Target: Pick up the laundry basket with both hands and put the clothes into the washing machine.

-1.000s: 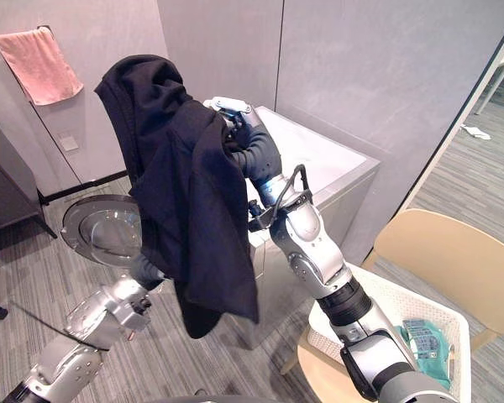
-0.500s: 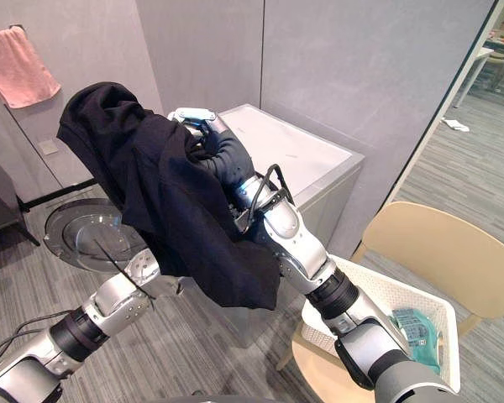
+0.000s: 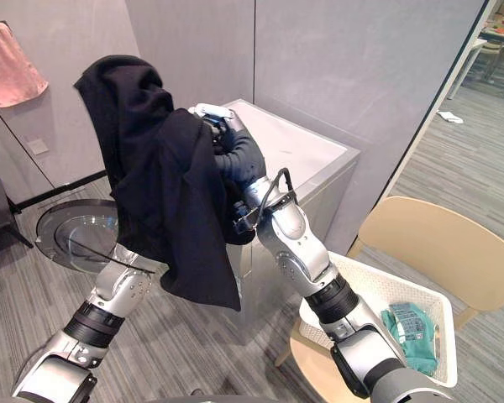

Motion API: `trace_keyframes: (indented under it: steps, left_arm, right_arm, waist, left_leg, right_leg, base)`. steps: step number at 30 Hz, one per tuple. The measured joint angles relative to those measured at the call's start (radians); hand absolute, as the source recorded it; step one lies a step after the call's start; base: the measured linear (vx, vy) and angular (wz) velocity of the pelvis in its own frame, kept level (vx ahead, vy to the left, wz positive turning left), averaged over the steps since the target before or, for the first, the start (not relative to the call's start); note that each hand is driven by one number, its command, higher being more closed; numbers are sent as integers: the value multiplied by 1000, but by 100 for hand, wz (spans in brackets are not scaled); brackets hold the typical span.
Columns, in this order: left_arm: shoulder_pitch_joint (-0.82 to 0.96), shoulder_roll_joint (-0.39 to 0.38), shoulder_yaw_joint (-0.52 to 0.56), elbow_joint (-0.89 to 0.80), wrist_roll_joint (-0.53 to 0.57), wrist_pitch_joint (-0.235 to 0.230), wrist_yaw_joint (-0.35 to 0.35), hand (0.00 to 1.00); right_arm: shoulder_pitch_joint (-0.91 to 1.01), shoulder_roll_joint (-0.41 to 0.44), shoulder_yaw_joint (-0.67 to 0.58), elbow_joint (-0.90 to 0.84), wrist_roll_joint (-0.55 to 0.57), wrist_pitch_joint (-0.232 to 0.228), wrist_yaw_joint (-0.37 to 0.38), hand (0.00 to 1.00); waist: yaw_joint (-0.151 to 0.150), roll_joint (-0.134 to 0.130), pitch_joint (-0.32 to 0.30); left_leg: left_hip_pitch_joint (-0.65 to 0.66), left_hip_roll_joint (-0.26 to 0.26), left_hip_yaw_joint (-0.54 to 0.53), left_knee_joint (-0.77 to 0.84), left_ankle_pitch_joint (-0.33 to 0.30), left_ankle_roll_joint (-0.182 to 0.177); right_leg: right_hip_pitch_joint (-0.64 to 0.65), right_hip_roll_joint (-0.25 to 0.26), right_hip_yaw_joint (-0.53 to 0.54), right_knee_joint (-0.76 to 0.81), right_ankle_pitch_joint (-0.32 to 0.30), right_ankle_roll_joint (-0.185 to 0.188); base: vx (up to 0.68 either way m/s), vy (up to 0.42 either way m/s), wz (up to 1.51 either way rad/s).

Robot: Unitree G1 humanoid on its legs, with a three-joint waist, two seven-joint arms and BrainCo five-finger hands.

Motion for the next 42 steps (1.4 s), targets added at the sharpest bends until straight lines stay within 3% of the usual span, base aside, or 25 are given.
trace_keyframes:
  steps: [9,14,15,25,30,36,42]
  left_arm:
    - [42,-89,101,-33,2,-6,31,100]
    - [42,-117,102,-35,2,-12,30,100]
    - [42,-121,102,-35,2,-12,30,100]
    - [42,-138,113,-41,1,-33,36,100]
    - [63,-153,176,-83,0,-41,34,100]
    - [155,-153,294,-102,-4,-47,36,100]
    - [235,-196,424,-199,-37,-71,53,100]
  right_arm:
    - [47,31,-36,4,-9,8,1,100]
    - [54,41,-37,19,-10,8,0,100]
    - [55,44,-37,28,-10,8,0,0]
    - [156,36,-83,20,-7,18,4,0]
    - [316,15,-208,-115,-8,19,19,0]
    - [510,-2,-411,-212,-8,14,20,0]
    - [654,10,-540,-250,-4,-6,19,0]
  waist:
    - [0,0,0]
    - [-2,0,0]
    - [-2,0,0]
    - [-4,0,-1]
    - [-12,0,-1]
    - [-55,1,-2]
    - [-60,2,-3]
  left_leg:
    - [-5,-2,-1,0,0,0]
    - [-5,-3,-1,0,0,0]
    - [-5,-3,-1,0,0,0]
    - [-5,-9,6,0,0,0]
    - [-3,-9,15,0,-2,3]
    - [-1,-10,27,0,-5,7]
    - [1,-10,53,0,-8,11]
  right_leg:
    - [-6,-2,1,1,0,0]
    - [-7,-2,2,1,0,0]
    - [-7,-3,2,1,0,0]
    - [-10,-8,11,1,2,2]
    - [-12,-9,20,0,3,4]
    - [-18,-9,32,0,4,6]
    - [-28,-10,56,-1,10,11]
  base:
    - [0,0,0]
    - [0,0,0]
    - [0,0,0]
    - [0,0,-1]
    - [0,0,-4]
    - [-8,-1,-7]
    - [-2,2,-11]
